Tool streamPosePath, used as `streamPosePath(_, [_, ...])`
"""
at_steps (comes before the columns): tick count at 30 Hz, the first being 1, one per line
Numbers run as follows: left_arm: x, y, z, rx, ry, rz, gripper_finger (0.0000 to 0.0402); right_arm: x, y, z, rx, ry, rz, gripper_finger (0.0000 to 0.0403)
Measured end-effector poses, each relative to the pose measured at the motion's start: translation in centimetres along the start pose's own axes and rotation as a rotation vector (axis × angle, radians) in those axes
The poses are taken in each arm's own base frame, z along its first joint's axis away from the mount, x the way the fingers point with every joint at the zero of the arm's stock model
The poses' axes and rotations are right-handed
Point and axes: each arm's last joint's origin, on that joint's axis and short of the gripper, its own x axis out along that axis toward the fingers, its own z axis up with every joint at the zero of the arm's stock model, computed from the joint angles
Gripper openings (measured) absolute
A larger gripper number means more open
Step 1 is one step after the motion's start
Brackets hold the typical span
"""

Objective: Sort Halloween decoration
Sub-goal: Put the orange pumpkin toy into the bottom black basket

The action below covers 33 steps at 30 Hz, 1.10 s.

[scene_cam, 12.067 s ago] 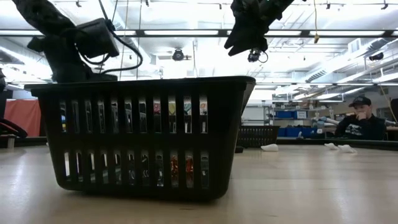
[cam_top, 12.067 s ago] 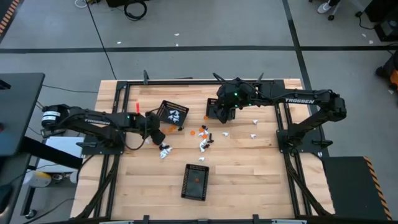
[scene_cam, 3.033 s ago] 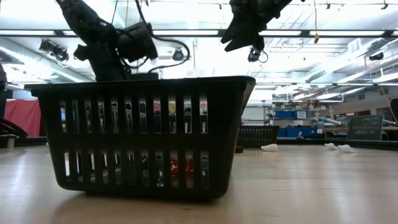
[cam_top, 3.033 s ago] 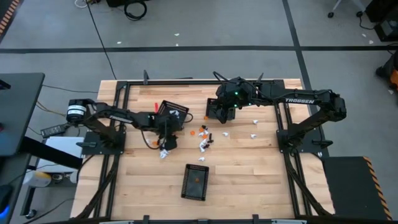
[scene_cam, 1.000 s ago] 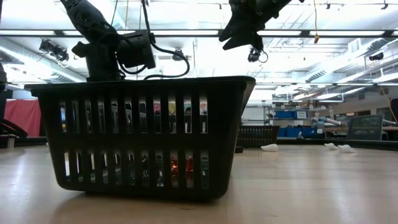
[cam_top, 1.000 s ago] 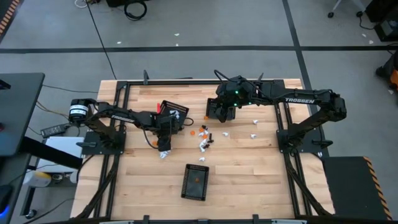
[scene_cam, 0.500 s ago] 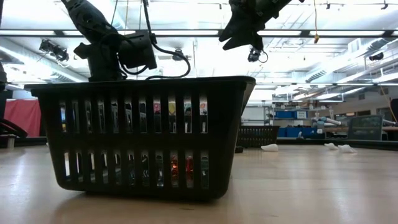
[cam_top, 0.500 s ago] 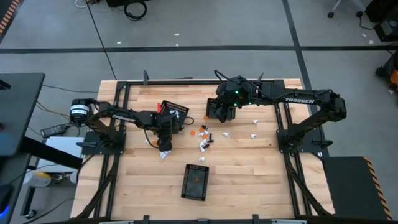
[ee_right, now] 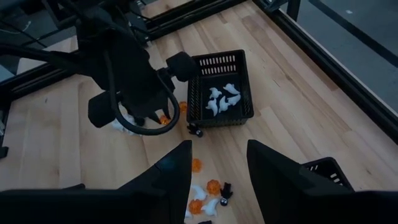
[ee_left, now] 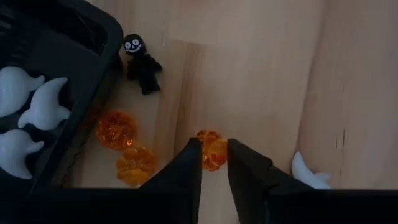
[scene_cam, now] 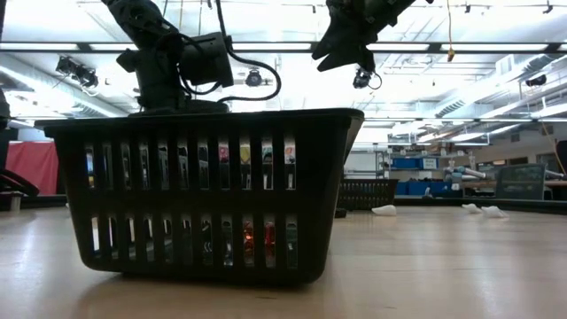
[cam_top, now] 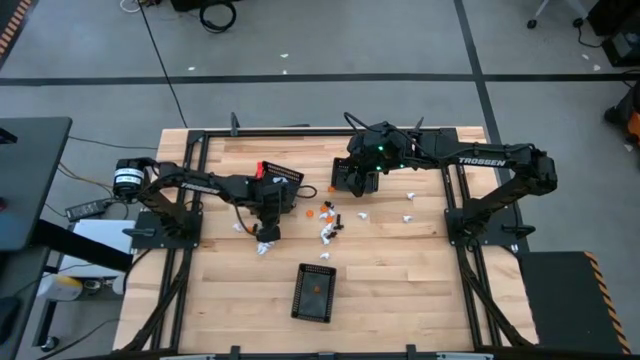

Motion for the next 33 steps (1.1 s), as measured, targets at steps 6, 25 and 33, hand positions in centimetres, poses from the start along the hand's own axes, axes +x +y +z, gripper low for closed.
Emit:
streamPosePath(6, [0.0,0.0,0.0,0.007,-0.004,0.001,0.0052,0.0,0.0,0.0,-0.003,-0.001,-0.004,0.0160])
streamPosePath(25, [0.1,-0.1,0.2,0.031,-0.029,0.043,0.0168,0.0,0.0,0.0,0.001,0.001,0.003,0.0160])
streamPosePath(33, [1.3,0.5,0.6,0.052,-0.044,0.075,0.0194,0.0,0.0,0.0,0.013,0.001,0.004,0.0160])
